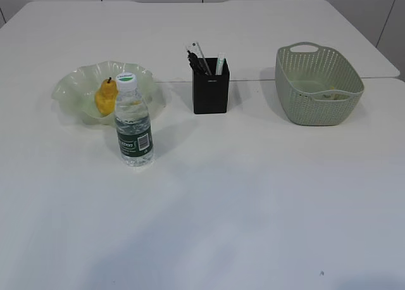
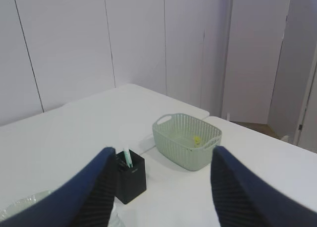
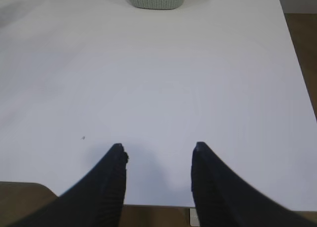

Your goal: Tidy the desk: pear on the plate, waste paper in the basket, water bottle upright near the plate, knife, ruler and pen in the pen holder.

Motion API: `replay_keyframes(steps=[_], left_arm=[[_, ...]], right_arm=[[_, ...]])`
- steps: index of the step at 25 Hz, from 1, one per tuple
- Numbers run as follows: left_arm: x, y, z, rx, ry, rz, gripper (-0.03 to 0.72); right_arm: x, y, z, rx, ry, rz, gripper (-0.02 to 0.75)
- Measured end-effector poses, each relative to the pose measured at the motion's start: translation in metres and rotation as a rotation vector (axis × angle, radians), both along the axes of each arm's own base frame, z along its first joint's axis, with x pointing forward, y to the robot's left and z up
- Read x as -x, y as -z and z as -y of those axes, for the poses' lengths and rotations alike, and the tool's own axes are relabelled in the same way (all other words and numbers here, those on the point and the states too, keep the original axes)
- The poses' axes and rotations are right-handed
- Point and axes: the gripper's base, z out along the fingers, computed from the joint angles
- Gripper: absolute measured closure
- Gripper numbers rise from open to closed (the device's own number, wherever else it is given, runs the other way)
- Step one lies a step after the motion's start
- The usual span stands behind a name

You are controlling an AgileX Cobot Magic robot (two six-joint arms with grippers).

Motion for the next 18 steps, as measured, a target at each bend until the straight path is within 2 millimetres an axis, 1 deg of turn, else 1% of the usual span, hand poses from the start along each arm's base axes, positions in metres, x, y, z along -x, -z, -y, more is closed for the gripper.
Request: replay_keyframes(steps=[4, 8, 13, 18], left_arm=[[0.005, 0.018, 0.0, 0.004, 0.002, -0.038, 0.262], [0.014, 0.032, 0.0, 0.007, -0.008, -0.052, 0.262], [0.021, 0.037, 0.002, 0.008, 0.011, -0.048, 0.262], [0.021, 0.037, 0.003, 0.008, 0.012, -0.048, 0.262]], right_arm=[[0.012, 0.018, 0.004, 0.008, 0.008, 0.023, 0.41], [0.015, 0.037, 0.005, 0.012, 0.008, 0.005, 0.41], [0.016, 0.055, 0.005, 0.015, 0.001, -0.026, 0.41], [0.016, 0.058, 0.004, 0.017, -0.008, -0.029, 0.41]])
